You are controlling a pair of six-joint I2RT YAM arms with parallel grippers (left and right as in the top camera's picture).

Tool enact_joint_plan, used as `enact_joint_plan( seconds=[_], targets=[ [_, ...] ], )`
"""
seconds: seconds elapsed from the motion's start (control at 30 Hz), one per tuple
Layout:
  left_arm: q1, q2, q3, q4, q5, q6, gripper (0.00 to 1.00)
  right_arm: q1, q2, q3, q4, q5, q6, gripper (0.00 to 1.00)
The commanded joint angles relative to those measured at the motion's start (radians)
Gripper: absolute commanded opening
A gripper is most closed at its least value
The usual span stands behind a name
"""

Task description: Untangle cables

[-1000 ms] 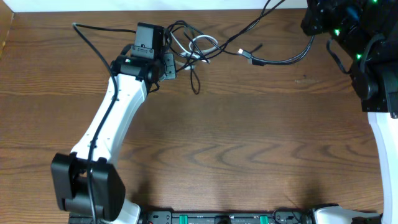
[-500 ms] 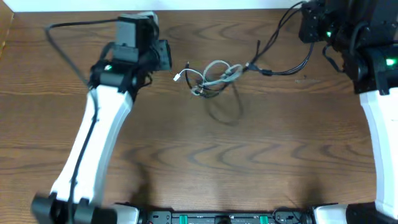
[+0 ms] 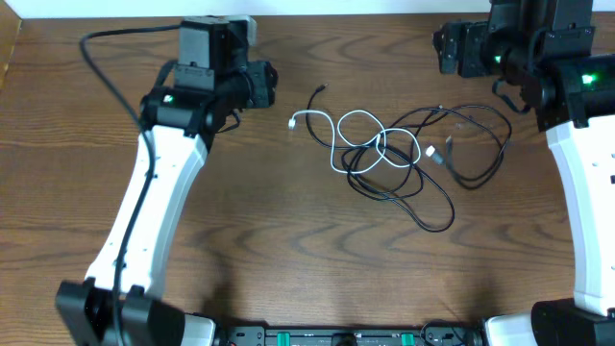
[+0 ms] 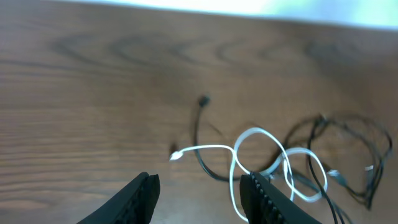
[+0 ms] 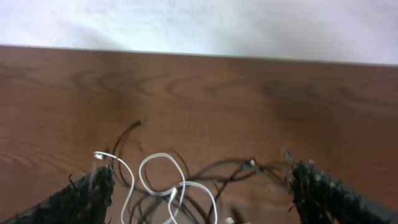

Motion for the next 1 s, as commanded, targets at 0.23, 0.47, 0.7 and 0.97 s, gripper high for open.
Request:
enact_joint_plan(
  seconds=[0.23, 0.47, 0.7, 0.97],
  targets=[
    [-0.189, 0.208, 0.005, -0.045, 0.211, 0.069, 0.47, -0.032, -0.004, 0.023, -0.076, -0.002, 0.006, 0.88],
    [-0.249, 0.369, 0.005, -0.012, 0.179, 0.271, 0.48, -0.032, -0.004, 0.023, -0.095, -0.003, 0.006, 0.88],
    [-0.273, 0.509, 0.005, 0.065, 0.179, 0.483, 0.64, -0.032, -0.003, 0.017, -0.101, -0.01, 0.005, 0.88],
    [-0.321, 0.532, 0.005, 0.193, 0.174, 0.539, 0.69, -0.032, -0.002, -0.007, -0.101, -0.01, 0.005, 0.88]
  ],
)
